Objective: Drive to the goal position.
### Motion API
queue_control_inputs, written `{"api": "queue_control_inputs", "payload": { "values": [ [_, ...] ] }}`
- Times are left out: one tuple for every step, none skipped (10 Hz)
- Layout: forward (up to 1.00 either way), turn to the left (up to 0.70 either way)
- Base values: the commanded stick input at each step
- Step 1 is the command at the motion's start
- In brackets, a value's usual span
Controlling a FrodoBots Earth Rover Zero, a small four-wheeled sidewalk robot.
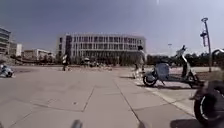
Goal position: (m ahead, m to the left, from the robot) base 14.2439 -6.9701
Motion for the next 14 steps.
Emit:
{"api": "queue_control_inputs", "payload": {
  "values": [
    [0.70, 0.00],
    [0.70, 0.00],
    [0.70, 0.00],
    [0.70, 0.00],
    [0.70, 0.00],
    [0.70, 0.00],
    [0.70, 0.00],
    [0.70, 0.00],
    [0.70, 0.00],
    [0.70, 0.00],
    [0.70, 0.00],
    [0.70, 0.00],
    [0.70, 0.00],
    [0.70, 0.00]
  ]
}}
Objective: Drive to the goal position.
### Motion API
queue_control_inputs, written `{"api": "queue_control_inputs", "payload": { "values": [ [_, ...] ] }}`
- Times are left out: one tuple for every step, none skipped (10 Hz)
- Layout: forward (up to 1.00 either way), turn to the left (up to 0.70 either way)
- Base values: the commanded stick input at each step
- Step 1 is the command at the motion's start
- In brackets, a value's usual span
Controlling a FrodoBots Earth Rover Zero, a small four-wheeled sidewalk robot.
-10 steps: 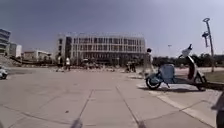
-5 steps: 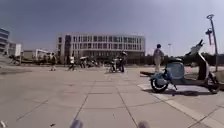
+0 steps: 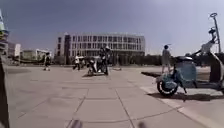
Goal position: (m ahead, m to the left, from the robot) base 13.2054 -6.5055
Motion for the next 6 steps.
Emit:
{"api": "queue_control_inputs", "payload": {
  "values": [
    [0.70, 0.00],
    [0.70, 0.00],
    [0.70, 0.00],
    [0.70, 0.00],
    [0.70, 0.00],
    [0.70, -0.01]
  ]
}}
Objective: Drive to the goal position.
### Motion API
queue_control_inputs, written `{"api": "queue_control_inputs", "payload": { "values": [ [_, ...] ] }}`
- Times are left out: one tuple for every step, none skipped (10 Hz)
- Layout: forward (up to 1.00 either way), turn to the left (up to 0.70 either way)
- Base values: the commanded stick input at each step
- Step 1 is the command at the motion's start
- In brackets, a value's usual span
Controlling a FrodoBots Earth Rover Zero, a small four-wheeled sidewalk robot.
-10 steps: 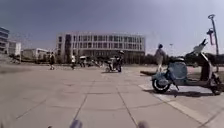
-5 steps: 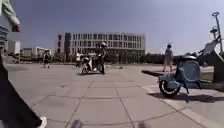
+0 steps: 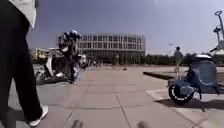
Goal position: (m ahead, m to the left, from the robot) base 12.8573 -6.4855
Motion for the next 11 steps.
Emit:
{"api": "queue_control_inputs", "payload": {
  "values": [
    [0.70, -0.02],
    [0.70, -0.02],
    [0.70, -0.02],
    [0.70, -0.02],
    [0.70, -0.02],
    [0.70, -0.02],
    [0.70, -0.02],
    [0.70, -0.02],
    [0.70, -0.02],
    [0.70, -0.01],
    [0.70, -0.01]
  ]
}}
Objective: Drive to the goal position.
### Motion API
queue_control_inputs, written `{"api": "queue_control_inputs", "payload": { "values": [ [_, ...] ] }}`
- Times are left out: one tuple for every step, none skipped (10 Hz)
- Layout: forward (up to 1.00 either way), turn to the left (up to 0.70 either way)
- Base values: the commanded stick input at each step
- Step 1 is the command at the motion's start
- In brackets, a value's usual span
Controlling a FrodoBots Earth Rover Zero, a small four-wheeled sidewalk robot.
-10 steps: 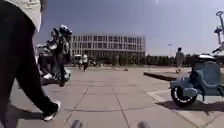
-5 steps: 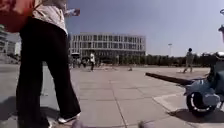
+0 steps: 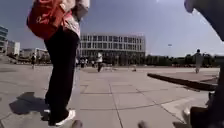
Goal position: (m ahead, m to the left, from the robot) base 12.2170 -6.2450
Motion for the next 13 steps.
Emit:
{"api": "queue_control_inputs", "payload": {
  "values": [
    [0.70, -0.03],
    [0.70, -0.06],
    [0.70, -0.07],
    [0.70, -0.09],
    [0.70, -0.17],
    [0.70, -0.20],
    [0.70, -0.08],
    [0.70, 0.00],
    [0.70, 0.00],
    [0.70, 0.00],
    [0.70, 0.00],
    [0.70, 0.00],
    [0.70, 0.00]
  ]
}}
